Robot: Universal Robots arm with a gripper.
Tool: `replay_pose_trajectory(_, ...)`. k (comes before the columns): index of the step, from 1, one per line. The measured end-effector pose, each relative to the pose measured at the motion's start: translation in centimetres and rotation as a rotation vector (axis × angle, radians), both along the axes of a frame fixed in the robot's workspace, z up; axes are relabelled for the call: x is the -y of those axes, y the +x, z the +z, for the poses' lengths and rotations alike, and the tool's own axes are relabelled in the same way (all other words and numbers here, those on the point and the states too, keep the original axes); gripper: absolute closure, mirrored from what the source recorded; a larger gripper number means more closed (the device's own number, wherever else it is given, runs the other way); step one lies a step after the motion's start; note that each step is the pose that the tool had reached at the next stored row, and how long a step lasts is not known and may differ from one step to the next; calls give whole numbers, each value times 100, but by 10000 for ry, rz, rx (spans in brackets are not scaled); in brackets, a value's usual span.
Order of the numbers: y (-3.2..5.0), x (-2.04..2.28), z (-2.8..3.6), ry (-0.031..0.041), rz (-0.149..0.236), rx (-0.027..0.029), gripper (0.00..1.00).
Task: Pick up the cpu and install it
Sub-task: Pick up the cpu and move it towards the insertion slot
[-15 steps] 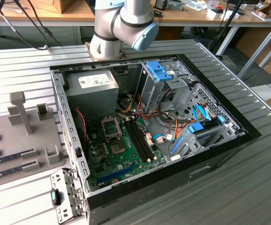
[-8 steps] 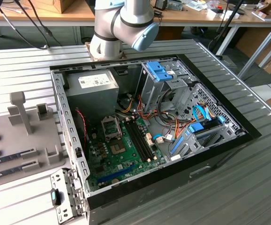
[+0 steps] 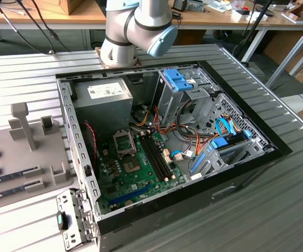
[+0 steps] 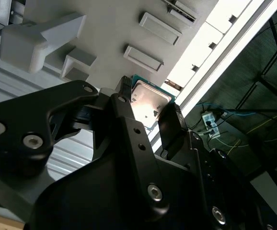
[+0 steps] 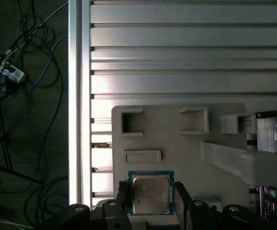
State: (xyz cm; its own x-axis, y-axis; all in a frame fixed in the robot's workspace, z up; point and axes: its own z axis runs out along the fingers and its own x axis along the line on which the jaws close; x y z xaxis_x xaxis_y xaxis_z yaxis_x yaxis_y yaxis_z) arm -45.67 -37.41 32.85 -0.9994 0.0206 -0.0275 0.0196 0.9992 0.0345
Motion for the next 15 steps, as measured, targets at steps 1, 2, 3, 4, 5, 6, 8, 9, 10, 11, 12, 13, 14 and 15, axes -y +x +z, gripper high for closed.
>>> replay_pose_trajectory(1, 0, 0, 5, 0, 0, 0, 53)
replay_pose_trajectory(2, 0, 0, 7, 0, 0, -1, 53)
replay_pose_trajectory(3, 0, 0, 9, 0, 0, 0, 53)
replay_pose_trajectory(4, 0, 0, 10, 1, 0, 0, 53)
replay_pose_trajectory(5, 0, 0, 12, 1, 0, 0, 53)
replay_pose_trajectory(6, 0, 0, 14, 1, 0, -1, 53)
replay_pose_trajectory(8, 0, 0, 18, 1, 0, 0, 53)
replay_pose_trajectory(9, 0, 0, 21, 1, 0, 0, 53)
replay_pose_trajectory(10, 0, 0, 23, 1, 1, 0, 53)
replay_pose_trajectory(11, 0, 0, 24, 1, 0, 0, 53)
replay_pose_trajectory(12, 0, 0, 26, 2, 0, 0, 53)
replay_pose_trajectory(13, 0, 0, 30, 4, 0, 0, 53)
replay_pose_trajectory(14, 0, 0, 33, 6, 0, 0, 53)
replay_pose_trajectory(15, 0, 0, 36, 6, 0, -1, 53)
